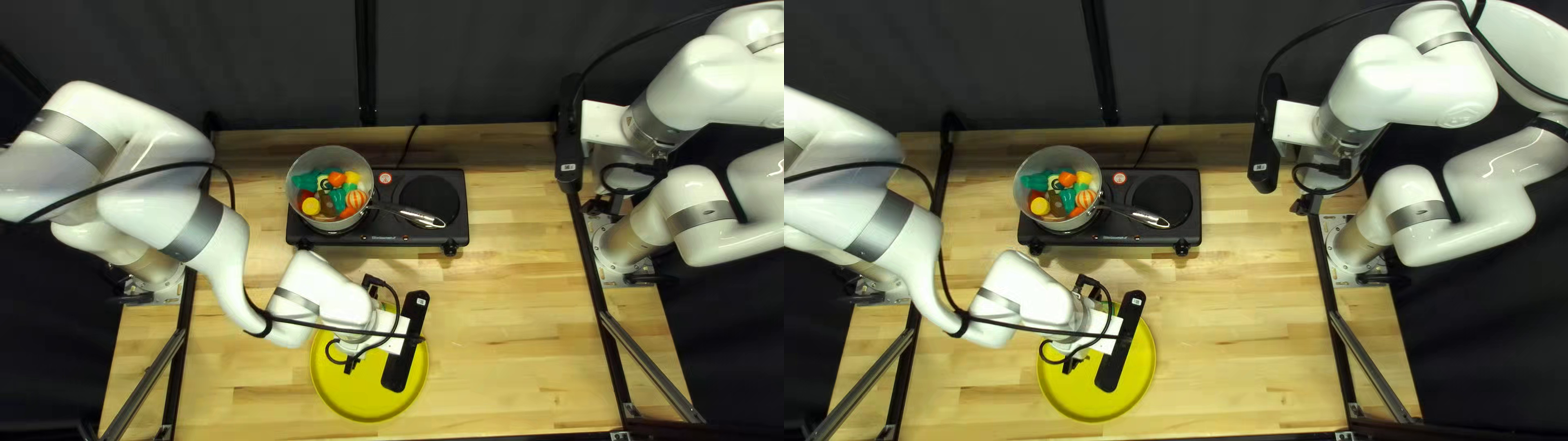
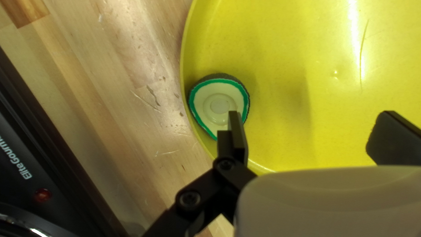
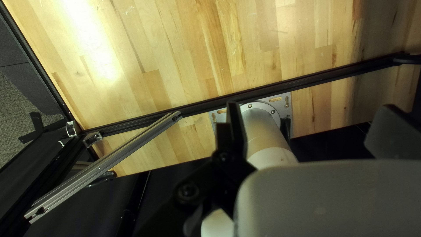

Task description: Pick up a pot and place it onto the stove surface, add food to pot

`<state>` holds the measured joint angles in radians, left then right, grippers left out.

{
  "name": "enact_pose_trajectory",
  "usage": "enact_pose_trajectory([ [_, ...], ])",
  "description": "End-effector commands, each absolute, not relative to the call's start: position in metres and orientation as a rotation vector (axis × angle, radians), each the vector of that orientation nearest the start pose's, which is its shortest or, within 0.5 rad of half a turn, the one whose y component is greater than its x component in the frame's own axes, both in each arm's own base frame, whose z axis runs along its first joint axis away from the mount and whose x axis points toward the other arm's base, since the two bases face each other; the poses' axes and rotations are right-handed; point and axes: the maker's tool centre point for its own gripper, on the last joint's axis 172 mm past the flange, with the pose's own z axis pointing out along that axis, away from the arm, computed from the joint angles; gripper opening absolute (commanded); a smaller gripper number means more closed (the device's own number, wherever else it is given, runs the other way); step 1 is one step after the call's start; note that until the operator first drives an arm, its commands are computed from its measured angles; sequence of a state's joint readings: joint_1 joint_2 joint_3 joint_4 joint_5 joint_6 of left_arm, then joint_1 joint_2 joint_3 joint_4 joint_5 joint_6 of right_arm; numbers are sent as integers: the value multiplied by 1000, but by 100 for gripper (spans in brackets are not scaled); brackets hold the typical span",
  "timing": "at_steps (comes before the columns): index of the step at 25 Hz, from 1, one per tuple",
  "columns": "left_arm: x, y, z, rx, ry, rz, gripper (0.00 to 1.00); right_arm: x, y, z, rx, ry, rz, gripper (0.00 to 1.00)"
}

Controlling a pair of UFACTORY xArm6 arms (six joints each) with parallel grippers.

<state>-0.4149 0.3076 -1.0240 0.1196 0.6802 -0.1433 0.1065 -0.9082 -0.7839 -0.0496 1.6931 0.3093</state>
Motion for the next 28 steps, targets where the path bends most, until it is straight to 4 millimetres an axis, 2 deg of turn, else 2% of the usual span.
enact_pose_trajectory([
  [1, 469, -184, 39, -3016, 559, -80, 100, 215, 9, 334, -3173, 332, -15, 100],
  [7, 467, -158, 27, -3019, 524, -87, 100, 215, 9, 334, -3173, 332, -15, 100],
  [12, 466, -150, 21, -3026, 498, -98, 100, 215, 9, 334, -3173, 332, -15, 100],
  [18, 468, -158, 20, -3026, 490, -107, 100, 215, 9, 334, -3173, 332, -15, 100],
  [23, 464, -177, 30, -3005, 475, -95, 100, 215, 9, 334, -3173, 332, -15, 100],
  [28, 470, -196, 30, -2987, 440, -78, 100, 215, 9, 334, -3173, 332, -15, 100],
])
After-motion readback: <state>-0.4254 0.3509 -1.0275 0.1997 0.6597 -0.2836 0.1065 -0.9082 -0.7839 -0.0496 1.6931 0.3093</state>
